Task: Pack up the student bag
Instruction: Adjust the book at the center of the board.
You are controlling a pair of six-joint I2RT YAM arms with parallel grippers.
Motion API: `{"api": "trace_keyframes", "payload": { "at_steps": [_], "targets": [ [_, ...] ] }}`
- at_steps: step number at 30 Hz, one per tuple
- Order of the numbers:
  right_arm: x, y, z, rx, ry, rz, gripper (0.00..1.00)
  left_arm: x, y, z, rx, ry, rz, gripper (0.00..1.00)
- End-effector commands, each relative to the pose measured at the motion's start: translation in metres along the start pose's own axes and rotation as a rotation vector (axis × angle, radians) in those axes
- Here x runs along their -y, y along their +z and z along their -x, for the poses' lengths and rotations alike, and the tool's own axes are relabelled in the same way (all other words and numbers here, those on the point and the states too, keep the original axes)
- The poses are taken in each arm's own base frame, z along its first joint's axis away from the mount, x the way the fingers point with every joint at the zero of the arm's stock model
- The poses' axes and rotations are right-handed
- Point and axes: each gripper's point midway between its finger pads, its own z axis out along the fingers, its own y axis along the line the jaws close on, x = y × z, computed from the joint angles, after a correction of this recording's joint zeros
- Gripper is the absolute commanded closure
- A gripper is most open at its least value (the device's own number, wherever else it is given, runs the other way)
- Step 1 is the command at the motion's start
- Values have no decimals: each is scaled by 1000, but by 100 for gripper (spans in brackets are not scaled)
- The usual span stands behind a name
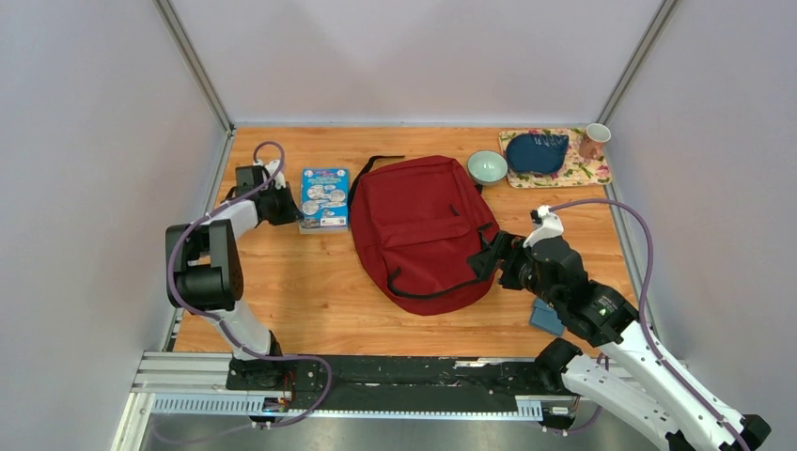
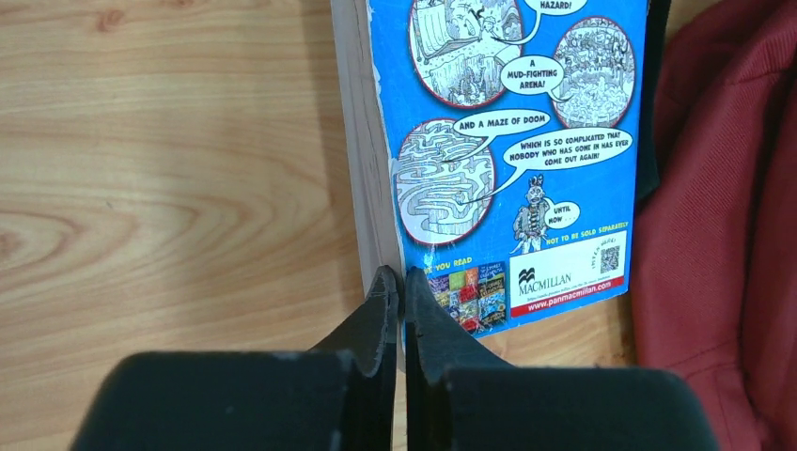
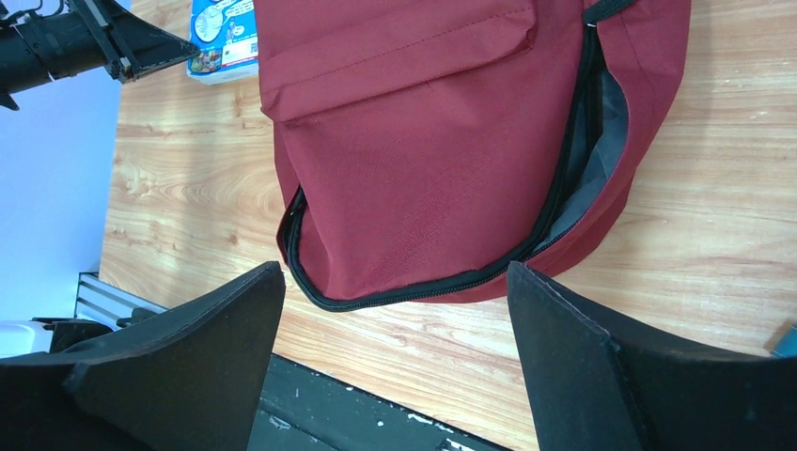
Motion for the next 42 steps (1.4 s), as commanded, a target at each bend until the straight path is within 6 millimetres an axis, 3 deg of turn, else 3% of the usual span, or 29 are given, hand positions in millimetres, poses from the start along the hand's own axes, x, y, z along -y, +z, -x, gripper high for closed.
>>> {"api": "trace_keyframes", "payload": {
  "at_steps": [1, 8, 10, 11, 13, 14, 15, 17, 18, 23, 24, 29, 30, 31, 36, 37, 38, 39, 41, 42],
  "targets": [
    [-13, -3, 12, 41, 14, 57, 9, 14, -12, -3, 24, -16, -58, 100],
    [-11, -4, 4, 33, 42, 74, 9, 18, -34, -26, 11, -95, -21, 100],
    [-14, -4, 3, 34, 53, 95, 9, 20, -40, -50, -32, -127, -12, 100],
    [-15, -2, 0, 21, 65, 104, 9, 24, -48, -53, -19, -137, -9, 100],
    [-21, 0, -3, 8, 75, 135, 9, 24, -55, -83, -61, -166, 15, 100],
    [-23, 2, -6, -3, 82, 143, 9, 28, -63, -85, -37, -170, 12, 100],
    [-26, 4, -5, -1, 88, 159, 9, 26, -65, -105, -65, -183, 33, 100],
    [-31, 9, -9, -26, 95, 176, 9, 33, -75, -112, -49, -187, 33, 100],
    [-40, 10, -11, -44, 97, 216, 10, 29, -80, -126, -82, -195, 72, 100],
    [-65, 24, -22, -138, 98, 309, 11, 43, -104, -143, -53, -203, 58, 100],
    [-72, 31, -22, -153, 93, 327, 11, 41, -109, -155, -76, -216, 80, 100],
    [-102, 48, -33, -266, 51, 384, 14, 55, -127, -161, -16, -238, 36, 100],
    [-108, 56, -43, -305, 33, 381, 14, 53, -131, -168, -37, -247, 55, 95],
    [-119, 58, -39, -297, 11, 399, 15, 53, -134, -168, -29, -246, 59, 82],
    [-152, 81, -61, -373, -40, 423, 15, 52, -145, -166, -22, -240, 84, 53],
    [-157, 84, -64, -380, -50, 422, 16, 51, -147, -163, -13, -231, 93, 41],
    [-168, 86, -60, -368, -54, 441, 16, 52, -151, -156, 6, -222, 100, 39],
    [-171, 94, -72, -398, -64, 435, 16, 53, -152, -153, 14, -216, 95, 38],
    [-190, 101, -73, -404, -67, 469, 16, 56, -151, -143, 43, -196, 72, 35],
    [-189, 113, -89, -445, -78, 445, 17, 57, -150, -141, 50, -197, 68, 34]
  ]
}}
